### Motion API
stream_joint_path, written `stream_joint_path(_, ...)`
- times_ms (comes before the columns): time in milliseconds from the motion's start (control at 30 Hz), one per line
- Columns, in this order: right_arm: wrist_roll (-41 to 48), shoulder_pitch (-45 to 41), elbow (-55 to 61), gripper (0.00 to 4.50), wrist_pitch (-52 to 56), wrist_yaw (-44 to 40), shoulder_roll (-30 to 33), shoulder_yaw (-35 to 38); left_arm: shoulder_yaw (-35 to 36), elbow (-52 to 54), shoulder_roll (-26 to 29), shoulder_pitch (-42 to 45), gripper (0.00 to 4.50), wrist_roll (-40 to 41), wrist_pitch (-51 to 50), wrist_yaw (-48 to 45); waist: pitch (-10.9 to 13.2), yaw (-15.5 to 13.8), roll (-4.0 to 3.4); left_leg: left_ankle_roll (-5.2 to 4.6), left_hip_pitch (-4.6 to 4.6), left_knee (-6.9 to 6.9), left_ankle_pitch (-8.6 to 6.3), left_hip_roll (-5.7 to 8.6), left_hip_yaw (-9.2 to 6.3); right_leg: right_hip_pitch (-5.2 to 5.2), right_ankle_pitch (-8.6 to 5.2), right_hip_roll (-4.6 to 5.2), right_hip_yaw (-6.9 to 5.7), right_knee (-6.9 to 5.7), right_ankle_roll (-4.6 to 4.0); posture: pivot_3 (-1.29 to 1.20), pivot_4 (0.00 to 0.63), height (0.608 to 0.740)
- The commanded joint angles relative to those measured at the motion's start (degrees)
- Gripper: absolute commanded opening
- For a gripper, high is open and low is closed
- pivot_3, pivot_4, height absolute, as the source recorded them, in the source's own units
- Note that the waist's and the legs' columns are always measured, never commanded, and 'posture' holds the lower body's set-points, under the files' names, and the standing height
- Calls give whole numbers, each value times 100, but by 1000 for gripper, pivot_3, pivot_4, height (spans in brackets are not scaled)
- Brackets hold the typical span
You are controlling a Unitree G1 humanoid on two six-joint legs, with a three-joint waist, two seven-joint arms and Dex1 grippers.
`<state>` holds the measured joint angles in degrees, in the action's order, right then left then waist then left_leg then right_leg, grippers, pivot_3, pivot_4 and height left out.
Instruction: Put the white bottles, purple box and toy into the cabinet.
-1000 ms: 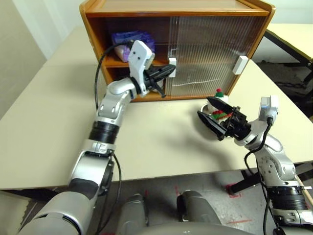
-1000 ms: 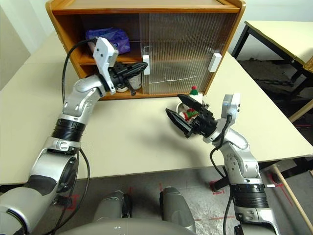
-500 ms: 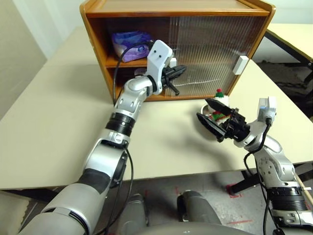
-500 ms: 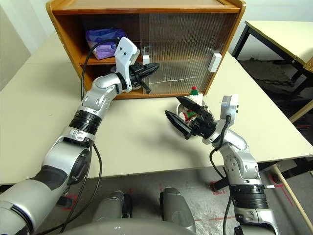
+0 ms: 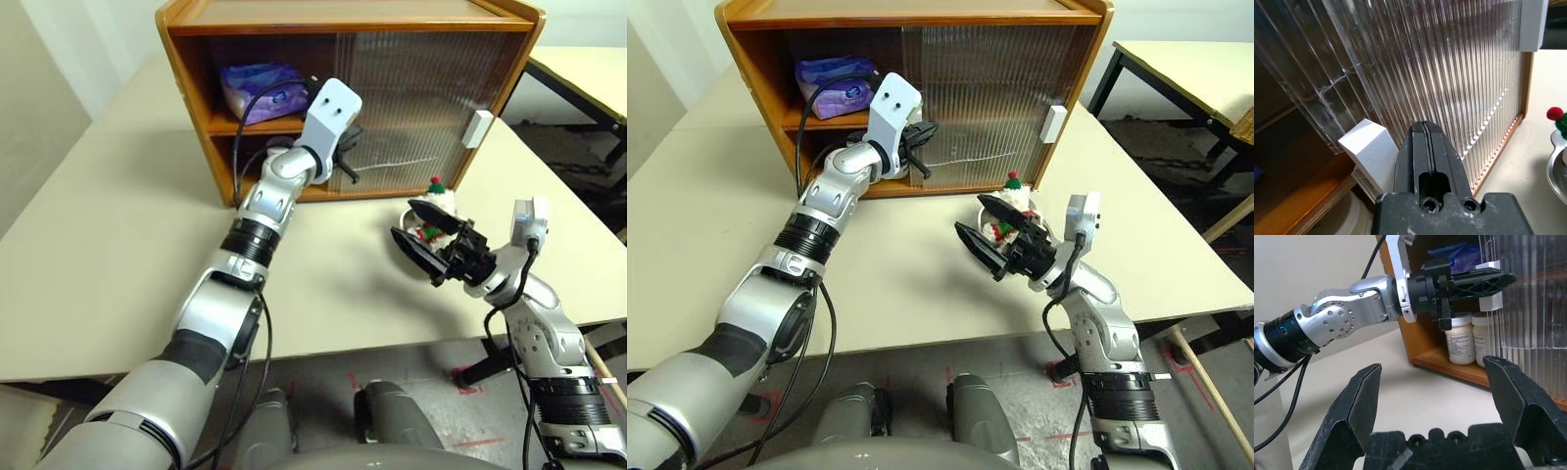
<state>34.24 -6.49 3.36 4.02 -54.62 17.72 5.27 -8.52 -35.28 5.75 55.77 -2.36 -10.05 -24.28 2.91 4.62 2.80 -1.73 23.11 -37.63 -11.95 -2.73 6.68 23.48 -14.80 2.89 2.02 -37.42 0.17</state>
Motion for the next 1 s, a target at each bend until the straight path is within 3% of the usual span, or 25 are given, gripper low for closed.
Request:
stream_joint_path(33, -18, 15, 23, 4500, -67, -39, 9, -5, 103, 364, 187, -217, 21, -98, -351, 208, 0, 48, 0, 0, 0, 0, 0, 0, -1, 0, 1, 0, 0, -1, -1, -54, 0, 740)
stream_joint_path(433, -33, -116, -149, 4500, -56, -144, 7, -18, 275, 1245, 572, -717, 21, -31, -1028, 338, -3, 75, -6, 1, -53, 33, 0, 8, -7, -22, 8, -8, 15, -2, -13, -18, 0, 740)
stream_joint_path(1000, -52, -237, -354, 4500, -63, -344, 21, -25, 680, 1565, 1274, -1162, 21, -26, -1185, 524, 7, 53, -10, 3, -81, 61, -2, 11, -47, -22, 34, -17, -2, 7, -80, 28, 0, 740)
